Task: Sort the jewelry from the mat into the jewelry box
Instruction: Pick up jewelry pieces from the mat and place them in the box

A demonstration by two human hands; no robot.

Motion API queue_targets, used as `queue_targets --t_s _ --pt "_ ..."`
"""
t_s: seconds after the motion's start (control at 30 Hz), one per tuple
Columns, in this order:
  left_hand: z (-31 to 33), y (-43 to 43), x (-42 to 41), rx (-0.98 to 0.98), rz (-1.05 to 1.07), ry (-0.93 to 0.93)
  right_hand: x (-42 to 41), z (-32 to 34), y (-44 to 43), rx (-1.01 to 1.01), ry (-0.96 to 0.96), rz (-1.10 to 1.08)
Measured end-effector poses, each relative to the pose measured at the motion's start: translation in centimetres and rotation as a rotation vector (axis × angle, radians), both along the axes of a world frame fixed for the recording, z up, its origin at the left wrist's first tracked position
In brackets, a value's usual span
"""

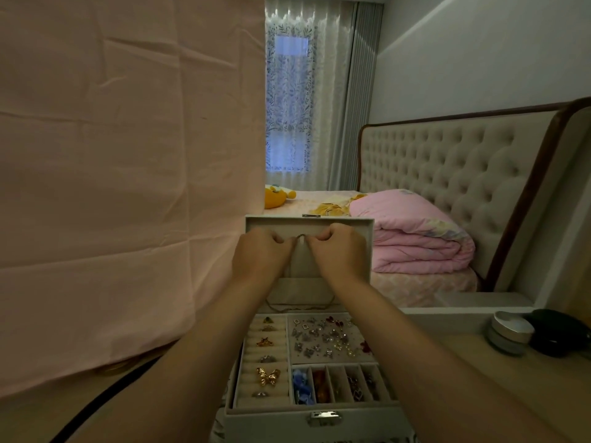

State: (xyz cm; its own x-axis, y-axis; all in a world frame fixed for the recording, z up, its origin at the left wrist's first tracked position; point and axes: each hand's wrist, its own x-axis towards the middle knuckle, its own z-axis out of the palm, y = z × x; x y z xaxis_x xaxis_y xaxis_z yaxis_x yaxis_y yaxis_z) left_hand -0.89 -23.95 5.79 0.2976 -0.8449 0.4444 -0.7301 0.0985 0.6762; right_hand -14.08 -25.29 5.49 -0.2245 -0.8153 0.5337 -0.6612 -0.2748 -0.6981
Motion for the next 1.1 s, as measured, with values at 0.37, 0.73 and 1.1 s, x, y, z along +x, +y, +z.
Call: queue_targets --t_s 0.37,0.73,1.1 --pt "-1.6 1.3 1.6 0.007 -0.187 -0.032 -0.9 -1.1 1.9 0.064 0.136 0.118" --pt "-0.1 -0.3 0.0 -0.15 0.008 0.077 -2.0 -0.1 -0.6 -0.26 0.352 0.128" --pt "-0.1 -0.4 -0.9 -0.027 0.063 0.131 -0.3 -0.2 -0.5 -0.112 0.147 -0.02"
